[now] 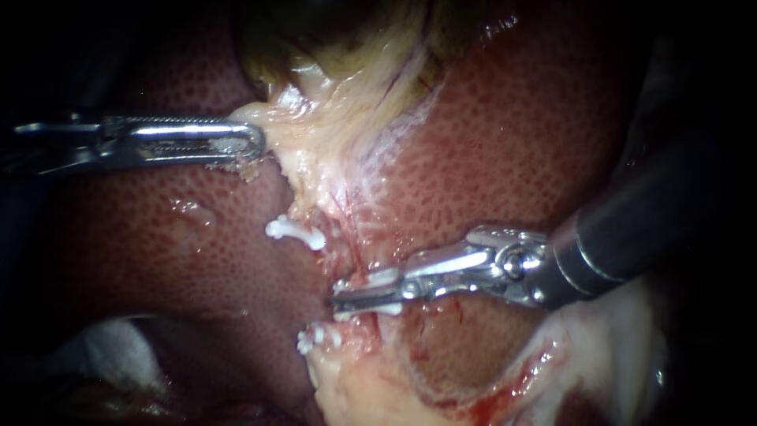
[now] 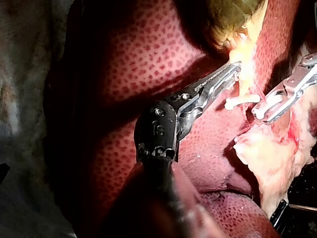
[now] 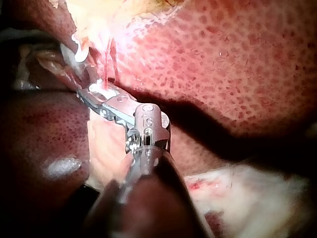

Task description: Going back second clip right tube

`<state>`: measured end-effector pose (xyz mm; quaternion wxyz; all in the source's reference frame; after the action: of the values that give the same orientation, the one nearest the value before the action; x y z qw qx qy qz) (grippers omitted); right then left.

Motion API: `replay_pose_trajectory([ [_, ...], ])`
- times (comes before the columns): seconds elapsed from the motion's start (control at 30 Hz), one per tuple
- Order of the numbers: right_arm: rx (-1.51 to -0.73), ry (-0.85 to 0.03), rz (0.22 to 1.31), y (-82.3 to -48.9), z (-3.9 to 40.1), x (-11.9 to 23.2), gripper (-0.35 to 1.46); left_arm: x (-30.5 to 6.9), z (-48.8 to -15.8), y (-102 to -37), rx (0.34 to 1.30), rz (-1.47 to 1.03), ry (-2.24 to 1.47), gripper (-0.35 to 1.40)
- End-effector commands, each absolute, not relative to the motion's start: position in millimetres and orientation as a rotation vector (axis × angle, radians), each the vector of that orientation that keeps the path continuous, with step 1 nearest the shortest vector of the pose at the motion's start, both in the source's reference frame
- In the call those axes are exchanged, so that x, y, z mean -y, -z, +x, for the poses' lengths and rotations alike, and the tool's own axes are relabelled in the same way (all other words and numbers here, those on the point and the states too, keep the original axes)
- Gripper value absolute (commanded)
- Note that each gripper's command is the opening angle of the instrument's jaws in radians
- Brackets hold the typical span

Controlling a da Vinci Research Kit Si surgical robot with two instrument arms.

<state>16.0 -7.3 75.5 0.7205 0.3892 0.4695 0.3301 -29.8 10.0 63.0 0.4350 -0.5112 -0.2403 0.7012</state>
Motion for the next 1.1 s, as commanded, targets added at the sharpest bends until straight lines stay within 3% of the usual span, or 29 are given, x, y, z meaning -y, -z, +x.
replay_pose_trajectory([
  [0.03, -1.048, -0.709, 0.826, -75.6, 16.0, 7.1, 0.46, -10.0, -29.8, -63.0, 0.598, -1.273, -1.746, -0.35],
  [0.23, -1.065, -0.676, 0.746, -76.1, 15.5, 6.7, 0.49, -10.0, -29.8, -63.0, 0.598, -1.273, -1.746, -0.35],
  [0.53, -1.082, -0.605, 0.718, -75.5, 13.8, 6.7, 0.49, -10.0, -29.7, -63.0, 0.599, -1.273, -1.746, -0.35],
  [0.73, -1.117, -0.463, 0.682, -72.1, 8.7, 5.6, 0.49, -9.9, -29.6, -63.0, 0.599, -1.273, -1.746, -0.35],
  [1.1, -1.138, -0.397, 0.654, -65.7, 4.3, 1.9, 0.49, -9.9, -29.7, -63.1, 0.598, -1.273, -1.747, -0.35],
])
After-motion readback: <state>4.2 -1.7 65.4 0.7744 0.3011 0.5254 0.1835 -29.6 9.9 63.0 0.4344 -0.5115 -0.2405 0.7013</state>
